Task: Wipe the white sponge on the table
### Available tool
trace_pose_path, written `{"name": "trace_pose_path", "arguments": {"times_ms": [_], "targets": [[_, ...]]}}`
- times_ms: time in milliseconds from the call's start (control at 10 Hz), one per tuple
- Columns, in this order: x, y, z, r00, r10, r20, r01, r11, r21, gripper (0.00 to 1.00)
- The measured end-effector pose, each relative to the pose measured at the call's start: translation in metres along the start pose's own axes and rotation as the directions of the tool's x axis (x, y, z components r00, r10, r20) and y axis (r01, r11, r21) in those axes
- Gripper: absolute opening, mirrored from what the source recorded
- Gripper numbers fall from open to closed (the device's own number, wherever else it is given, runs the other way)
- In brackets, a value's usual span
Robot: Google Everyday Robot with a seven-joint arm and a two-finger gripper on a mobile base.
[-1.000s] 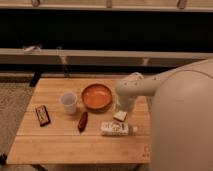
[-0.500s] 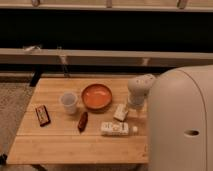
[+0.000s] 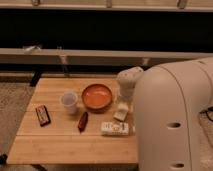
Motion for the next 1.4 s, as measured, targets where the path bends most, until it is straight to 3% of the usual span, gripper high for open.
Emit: {"name": "trace_pose_path", "arguments": {"times_ms": [600, 1000, 1400], "targets": [[0.001, -0.004, 0.017, 0.999, -0.007, -0.051, 0.009, 0.999, 0.033, 0.65], [0.010, -0.015, 0.026, 0.997, 0.003, -0.078, 0.000, 0.999, 0.036, 0.65], [0.011, -0.006, 0.036, 0.996, -0.014, -0.089, 0.017, 0.999, 0.038, 0.65]]}}
